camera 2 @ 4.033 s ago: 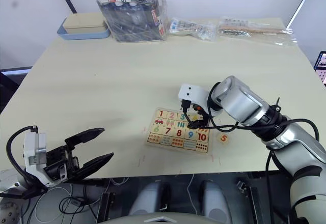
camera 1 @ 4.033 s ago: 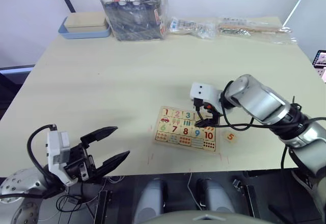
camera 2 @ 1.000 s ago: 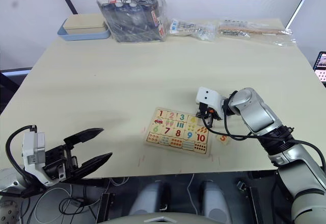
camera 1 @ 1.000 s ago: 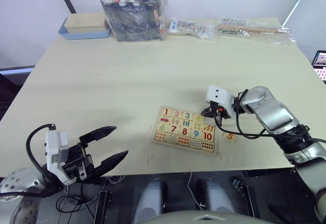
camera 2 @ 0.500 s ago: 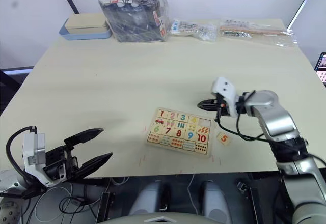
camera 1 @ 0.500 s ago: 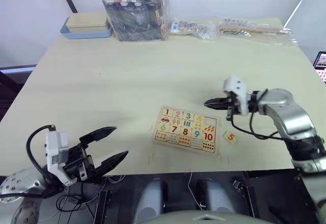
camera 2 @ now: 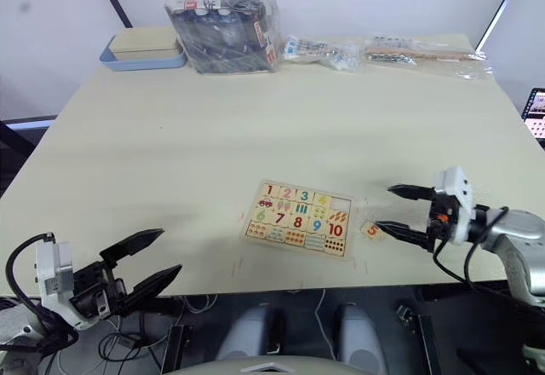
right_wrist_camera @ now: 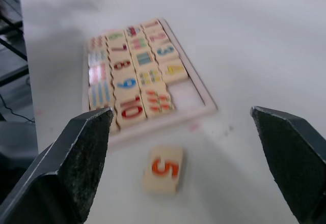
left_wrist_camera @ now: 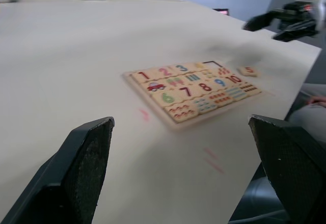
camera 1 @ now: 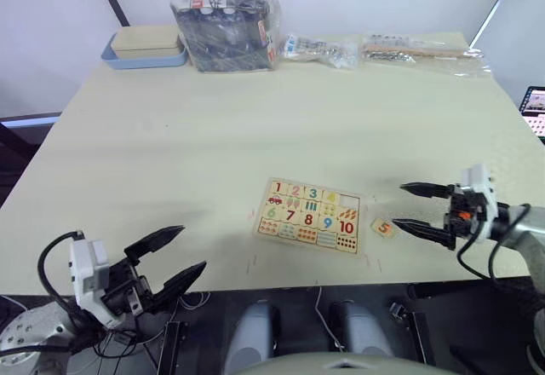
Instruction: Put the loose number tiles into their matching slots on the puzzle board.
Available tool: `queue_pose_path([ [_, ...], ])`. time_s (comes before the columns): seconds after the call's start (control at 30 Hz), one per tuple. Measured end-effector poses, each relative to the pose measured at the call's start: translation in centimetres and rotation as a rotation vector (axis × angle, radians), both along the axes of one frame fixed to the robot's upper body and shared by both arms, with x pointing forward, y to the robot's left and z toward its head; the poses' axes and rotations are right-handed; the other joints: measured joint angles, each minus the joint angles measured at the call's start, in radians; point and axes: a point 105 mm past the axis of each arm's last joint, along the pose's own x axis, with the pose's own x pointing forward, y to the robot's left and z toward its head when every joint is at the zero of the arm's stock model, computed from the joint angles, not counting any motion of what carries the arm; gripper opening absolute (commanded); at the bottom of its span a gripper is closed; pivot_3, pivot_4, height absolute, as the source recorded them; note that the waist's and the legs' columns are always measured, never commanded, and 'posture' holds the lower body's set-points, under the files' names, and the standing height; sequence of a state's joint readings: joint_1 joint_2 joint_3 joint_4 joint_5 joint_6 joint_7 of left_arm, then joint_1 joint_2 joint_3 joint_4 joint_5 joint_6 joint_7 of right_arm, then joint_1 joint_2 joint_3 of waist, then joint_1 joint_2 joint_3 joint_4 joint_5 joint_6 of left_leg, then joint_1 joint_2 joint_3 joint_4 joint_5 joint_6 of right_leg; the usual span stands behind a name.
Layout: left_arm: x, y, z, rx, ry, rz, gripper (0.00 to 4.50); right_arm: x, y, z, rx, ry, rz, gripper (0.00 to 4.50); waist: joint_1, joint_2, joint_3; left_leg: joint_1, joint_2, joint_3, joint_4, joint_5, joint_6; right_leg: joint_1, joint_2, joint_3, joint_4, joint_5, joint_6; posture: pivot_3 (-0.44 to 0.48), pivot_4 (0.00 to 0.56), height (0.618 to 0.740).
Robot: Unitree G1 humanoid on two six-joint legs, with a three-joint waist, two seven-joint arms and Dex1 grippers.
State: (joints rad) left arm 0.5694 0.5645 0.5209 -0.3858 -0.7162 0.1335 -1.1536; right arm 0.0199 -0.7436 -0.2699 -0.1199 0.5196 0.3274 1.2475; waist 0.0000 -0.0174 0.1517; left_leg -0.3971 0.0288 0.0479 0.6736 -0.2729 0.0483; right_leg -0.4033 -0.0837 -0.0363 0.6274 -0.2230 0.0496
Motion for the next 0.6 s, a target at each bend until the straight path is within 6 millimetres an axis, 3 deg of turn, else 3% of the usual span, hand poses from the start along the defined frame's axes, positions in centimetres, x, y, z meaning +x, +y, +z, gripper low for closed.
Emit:
queue_pose_path([
  [0.2,-0.7,1.8,-1.4,-0.004,0.033,0.082,4.50,-1.9,-3.3,-1.0,-0.024,0.014,-0.126,4.39,0.010,0.000,0.000,0.000,0.001,0.001,0.000,0.000,0.000,-0.001,0.000,0.000,0.000,0.000,0.001,0.000,0.150,0.740],
  [0.4,-0.6,1.9,-1.4,-0.001,0.025,0.080,4.50,-2.2,-4.1,-0.8,-0.045,0.008,-0.148,4.39,0.013,0.000,0.000,0.000,0.004,0.001,0.001,0.000,0.000,-0.001,0.002,0.000,0.000,0.000,0.000,0.000,0.150,0.740],
  [0.6,0.8,1.2,0.1,0.023,-0.030,0.036,4.50,-2.0,-3.8,-0.6,-0.064,-0.010,-0.171,4.39,0.014,0.000,0.000,0.000,0.004,0.001,0.001,0.000,0.000,-0.002,0.003,0.001,0.000,0.000,0.000,0.000,0.150,0.740],
])
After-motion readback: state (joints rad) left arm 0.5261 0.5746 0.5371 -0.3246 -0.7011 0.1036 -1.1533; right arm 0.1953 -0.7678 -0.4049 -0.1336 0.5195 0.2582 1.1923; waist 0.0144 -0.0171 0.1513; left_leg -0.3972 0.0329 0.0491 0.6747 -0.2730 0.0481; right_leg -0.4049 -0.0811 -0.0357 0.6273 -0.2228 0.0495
